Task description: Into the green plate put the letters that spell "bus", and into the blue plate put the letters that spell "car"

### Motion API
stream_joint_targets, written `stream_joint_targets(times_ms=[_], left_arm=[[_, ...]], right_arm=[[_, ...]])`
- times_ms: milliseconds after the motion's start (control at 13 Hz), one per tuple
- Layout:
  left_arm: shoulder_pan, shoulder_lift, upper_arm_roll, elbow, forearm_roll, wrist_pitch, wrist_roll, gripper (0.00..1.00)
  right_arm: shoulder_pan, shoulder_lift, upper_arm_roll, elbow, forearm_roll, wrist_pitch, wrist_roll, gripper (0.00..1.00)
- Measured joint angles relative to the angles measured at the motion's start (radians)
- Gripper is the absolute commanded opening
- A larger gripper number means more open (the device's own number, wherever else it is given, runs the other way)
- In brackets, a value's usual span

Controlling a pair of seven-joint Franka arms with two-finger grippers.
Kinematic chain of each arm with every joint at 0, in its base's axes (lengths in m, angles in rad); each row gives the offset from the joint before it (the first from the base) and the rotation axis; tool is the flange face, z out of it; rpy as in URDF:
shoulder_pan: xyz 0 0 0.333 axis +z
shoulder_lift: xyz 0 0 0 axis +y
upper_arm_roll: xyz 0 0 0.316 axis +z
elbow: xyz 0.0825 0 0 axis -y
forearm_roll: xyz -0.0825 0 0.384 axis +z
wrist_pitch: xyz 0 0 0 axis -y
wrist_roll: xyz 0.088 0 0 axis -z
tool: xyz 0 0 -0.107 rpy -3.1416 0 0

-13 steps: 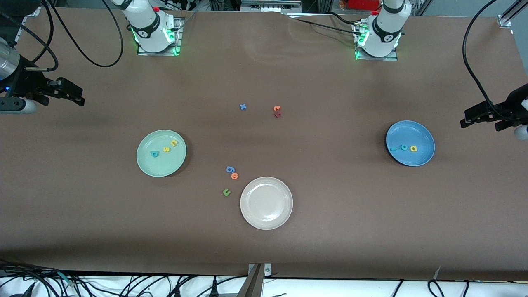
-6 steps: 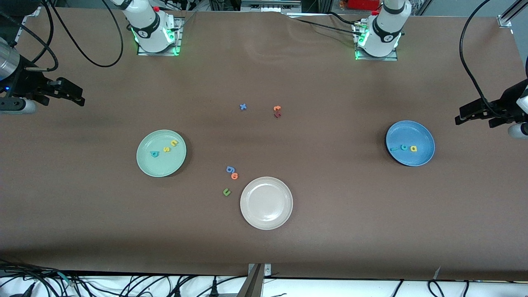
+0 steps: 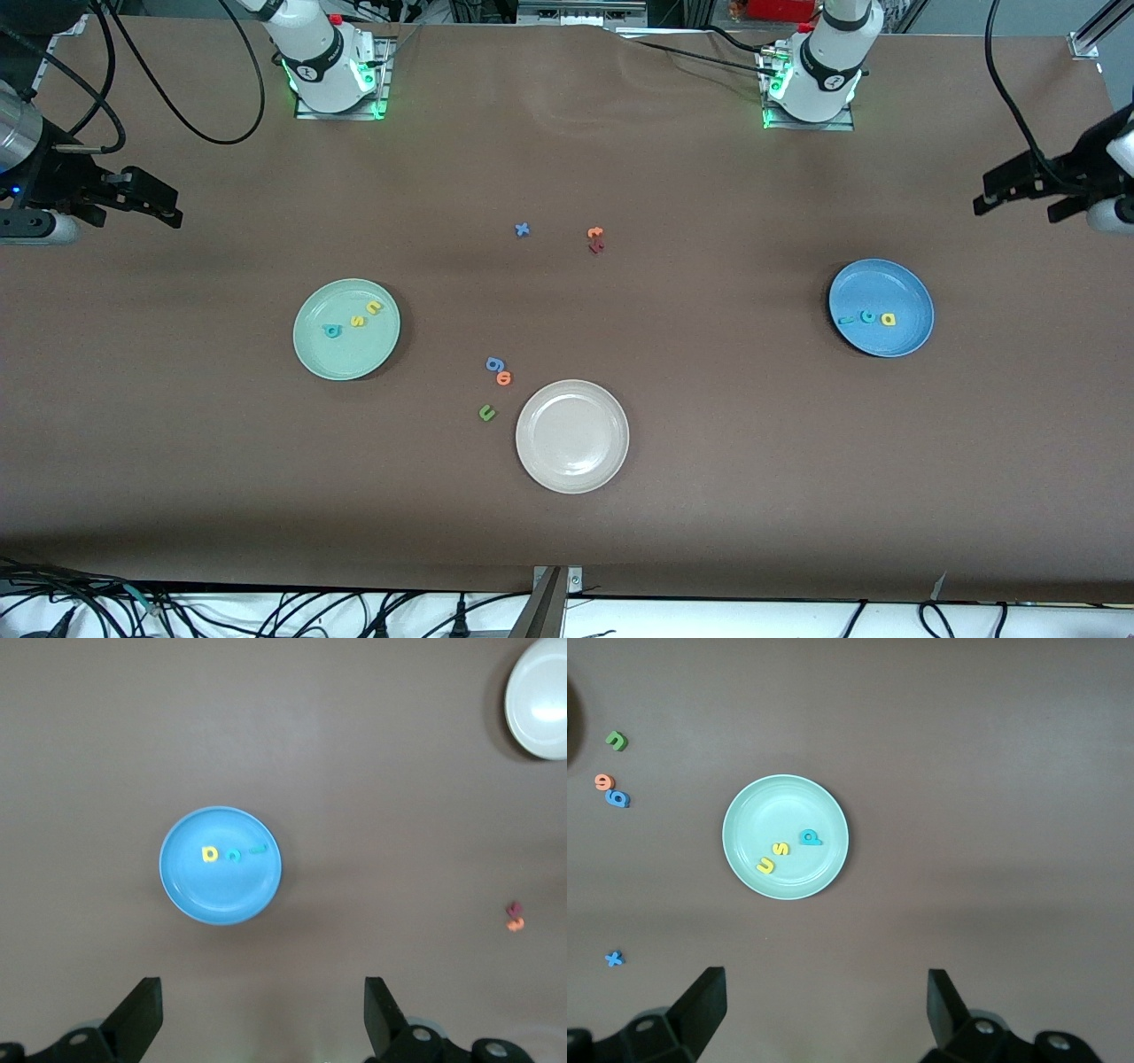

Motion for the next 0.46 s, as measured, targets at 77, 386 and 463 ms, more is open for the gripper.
stream_joint_targets(times_ms=[77, 386, 463], left_arm=[[0.000, -0.003, -0.008, -0.003, 0.000, -0.004, -0.003, 1.00], [0.000, 0.003, -0.011, -0.018, 0.000, -0.003, -0.003, 1.00], [0.000, 0.004, -0.011, -0.018, 0.000, -0.002, -0.003, 1.00]], right_arm=[[0.000, 0.000, 0.000, 0.000, 0.000, 0.000, 0.000, 1.00], [0.000, 0.000, 0.000, 0.000, 0.000, 0.000, 0.000, 1.00], [0.000, 0.000, 0.000, 0.000, 0.000, 0.000, 0.000, 1.00]])
